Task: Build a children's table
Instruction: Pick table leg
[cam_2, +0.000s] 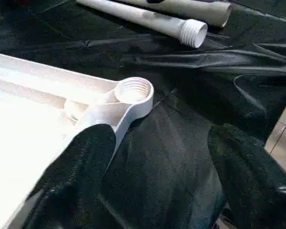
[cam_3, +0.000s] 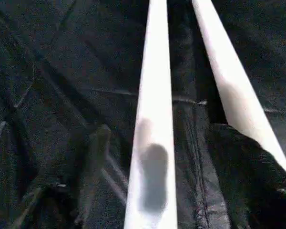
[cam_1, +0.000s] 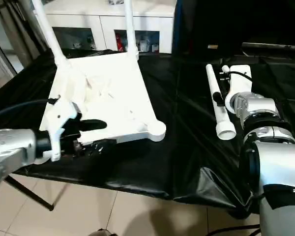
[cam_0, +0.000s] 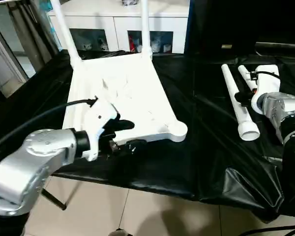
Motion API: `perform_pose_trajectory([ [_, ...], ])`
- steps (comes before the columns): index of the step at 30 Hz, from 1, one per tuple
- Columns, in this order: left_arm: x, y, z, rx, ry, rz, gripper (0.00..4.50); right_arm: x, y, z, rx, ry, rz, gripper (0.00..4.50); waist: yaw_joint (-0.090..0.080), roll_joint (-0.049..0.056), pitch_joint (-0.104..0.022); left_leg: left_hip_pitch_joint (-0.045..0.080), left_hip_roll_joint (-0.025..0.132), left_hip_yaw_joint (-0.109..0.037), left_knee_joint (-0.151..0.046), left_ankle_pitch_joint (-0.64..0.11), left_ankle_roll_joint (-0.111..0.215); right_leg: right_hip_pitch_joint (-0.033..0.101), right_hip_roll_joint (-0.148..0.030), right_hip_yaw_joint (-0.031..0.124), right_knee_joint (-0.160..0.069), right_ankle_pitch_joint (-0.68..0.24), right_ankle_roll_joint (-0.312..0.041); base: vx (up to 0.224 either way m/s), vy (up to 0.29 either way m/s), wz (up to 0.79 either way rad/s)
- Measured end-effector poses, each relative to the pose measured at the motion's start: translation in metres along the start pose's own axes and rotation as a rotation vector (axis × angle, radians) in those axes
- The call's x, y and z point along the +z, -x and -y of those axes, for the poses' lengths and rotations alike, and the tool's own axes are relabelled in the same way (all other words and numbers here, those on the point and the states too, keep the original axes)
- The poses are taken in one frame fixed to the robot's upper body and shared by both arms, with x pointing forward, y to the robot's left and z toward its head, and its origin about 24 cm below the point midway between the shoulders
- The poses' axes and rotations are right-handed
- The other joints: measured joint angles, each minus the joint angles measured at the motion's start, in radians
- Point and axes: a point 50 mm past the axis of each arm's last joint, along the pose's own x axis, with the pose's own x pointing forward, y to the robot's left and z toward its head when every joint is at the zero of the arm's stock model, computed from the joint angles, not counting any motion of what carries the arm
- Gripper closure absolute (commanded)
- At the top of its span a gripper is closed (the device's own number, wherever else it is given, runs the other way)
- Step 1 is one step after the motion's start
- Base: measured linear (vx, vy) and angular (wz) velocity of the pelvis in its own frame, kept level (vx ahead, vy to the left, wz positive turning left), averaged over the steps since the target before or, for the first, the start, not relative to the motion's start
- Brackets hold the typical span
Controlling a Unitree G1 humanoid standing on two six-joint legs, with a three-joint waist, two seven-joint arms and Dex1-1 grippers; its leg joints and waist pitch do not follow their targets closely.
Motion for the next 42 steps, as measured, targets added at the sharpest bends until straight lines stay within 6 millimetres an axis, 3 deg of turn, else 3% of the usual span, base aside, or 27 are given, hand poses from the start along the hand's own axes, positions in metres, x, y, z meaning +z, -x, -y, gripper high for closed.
perform_pose_trajectory([
  [6, -0.002, 0.005, 0.004, 0.0, 0.003, -0.024, 0.06, -0.003, 0.0, 0.0, -0.001, -0.009, -0.012, 0.1, 0.0, 0.0, 0.0, 0.0, 0.0, 0.0, 0.003, 0.0, 0.0, 0.0, 0.0, 0.0, 0.004, 0.0, 0.0, 0.0, 0.0, 0.0],
  [10, -0.004, 0.007, 0.008, -0.004, 0.002, -0.044, 0.06, -0.008, -0.001, 0.001, -0.004, -0.008, -0.035, 0.1, 0.0, 0.0, 0.0, 0.001, 0.0, -0.001, 0.004, 0.0, 0.0, 0.0, 0.0, 0.0, 0.007, 0.0, 0.0, 0.0, 0.0, 0.0],
  [15, -0.004, 0.009, 0.014, -0.023, -0.001, -0.053, 0.06, -0.032, -0.003, 0.005, -0.018, -0.001, -0.137, 0.1, 0.0, 0.001, 0.0, 0.0, 0.0, -0.001, 0.007, 0.0, 0.0, -0.001, -0.001, 0.0, 0.01, 0.0, 0.0, 0.0, 0.0, 0.0],
  [23, -0.001, 0.01, 0.024, -0.048, -0.009, -0.035, 0.06, -0.035, -0.002, 0.007, -0.022, -0.029, -0.166, 0.1, -0.004, 0.003, 0.005, 0.001, 0.0, -0.002, 0.007, 0.0, 0.0, -0.001, -0.001, 0.001, 0.01, 0.0, 0.0, 0.0, 0.0, 0.0],
  [28, -0.001, 0.009, 0.026, -0.042, -0.003, -0.027, 0.06, -0.034, -0.001, 0.01, -0.022, -0.047, -0.162, 0.1, -0.007, -0.004, 0.015, 0.0, 0.0, -0.001, 0.006, 0.0, 0.0, -0.003, 0.0, 0.001, 0.01, -0.001, 0.001, 0.0, 0.0, 0.0],
  [42, -0.004, 0.012, 0.029, -0.036, 0.02, -0.034, 0.0, -0.034, 0.002, 0.007, 0.06, -0.022, -0.227, 1.3, -0.006, -0.023, 0.028, -0.003, 0.0, 0.0, 0.006, 0.0, 0.0, -0.006, 0.0, 0.002, 0.01, -0.002, 0.002, 0.0, 0.0, 0.0],
])
